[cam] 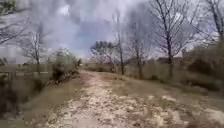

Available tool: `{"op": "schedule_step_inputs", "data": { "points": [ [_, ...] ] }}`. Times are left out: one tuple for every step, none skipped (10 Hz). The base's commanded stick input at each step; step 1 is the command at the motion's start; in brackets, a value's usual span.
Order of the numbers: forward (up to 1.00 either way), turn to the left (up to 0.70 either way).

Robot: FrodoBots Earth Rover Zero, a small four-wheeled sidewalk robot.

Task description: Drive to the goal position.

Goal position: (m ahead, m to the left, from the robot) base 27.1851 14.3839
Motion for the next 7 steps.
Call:
{"op": "schedule_step_inputs", "data": {
  "points": [
    [0.63,0.00],
    [0.53,0.00],
    [0.50,0.00],
    [0.50,0.00],
    [0.50,0.00],
    [0.50,0.00],
    [0.50,0.00]
  ]
}}
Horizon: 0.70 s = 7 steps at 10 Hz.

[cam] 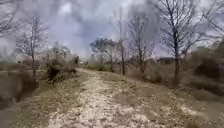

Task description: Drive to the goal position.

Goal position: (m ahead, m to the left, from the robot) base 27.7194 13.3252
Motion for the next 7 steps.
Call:
{"op": "schedule_step_inputs", "data": {
  "points": [
    [0.50,0.00],
    [0.50,0.00],
    [0.50,0.00],
    [0.50,0.00],
    [0.50,0.00],
    [0.50,0.29],
    [0.50,0.50]
  ]
}}
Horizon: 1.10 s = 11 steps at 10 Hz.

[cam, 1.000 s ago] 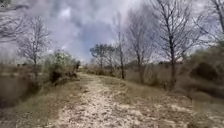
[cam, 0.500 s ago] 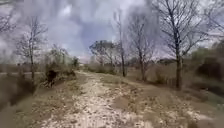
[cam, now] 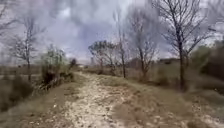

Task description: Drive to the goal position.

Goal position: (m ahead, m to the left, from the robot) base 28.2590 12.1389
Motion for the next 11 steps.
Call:
{"op": "schedule_step_inputs", "data": {
  "points": [
    [0.50,0.25],
    [0.50,0.00],
    [0.50,0.00],
    [0.50,0.00],
    [0.50,0.00],
    [0.50,0.00],
    [0.50,0.00],
    [0.50,0.00],
    [0.50,0.00],
    [0.50,0.00],
    [0.50,0.00]
  ]
}}
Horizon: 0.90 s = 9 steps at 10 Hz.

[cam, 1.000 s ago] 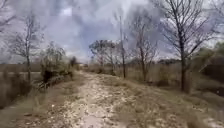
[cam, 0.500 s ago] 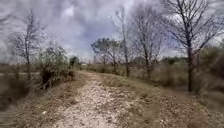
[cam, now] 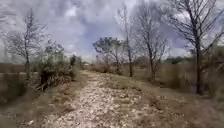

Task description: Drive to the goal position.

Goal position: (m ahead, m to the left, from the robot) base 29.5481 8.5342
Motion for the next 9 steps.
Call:
{"op": "schedule_step_inputs", "data": {
  "points": [
    [0.50,0.00],
    [0.50,0.00],
    [0.50,0.34],
    [0.50,0.50],
    [0.50,0.50],
    [0.50,0.35],
    [0.50,0.06],
    [0.50,0.00],
    [0.50,0.00]
  ]
}}
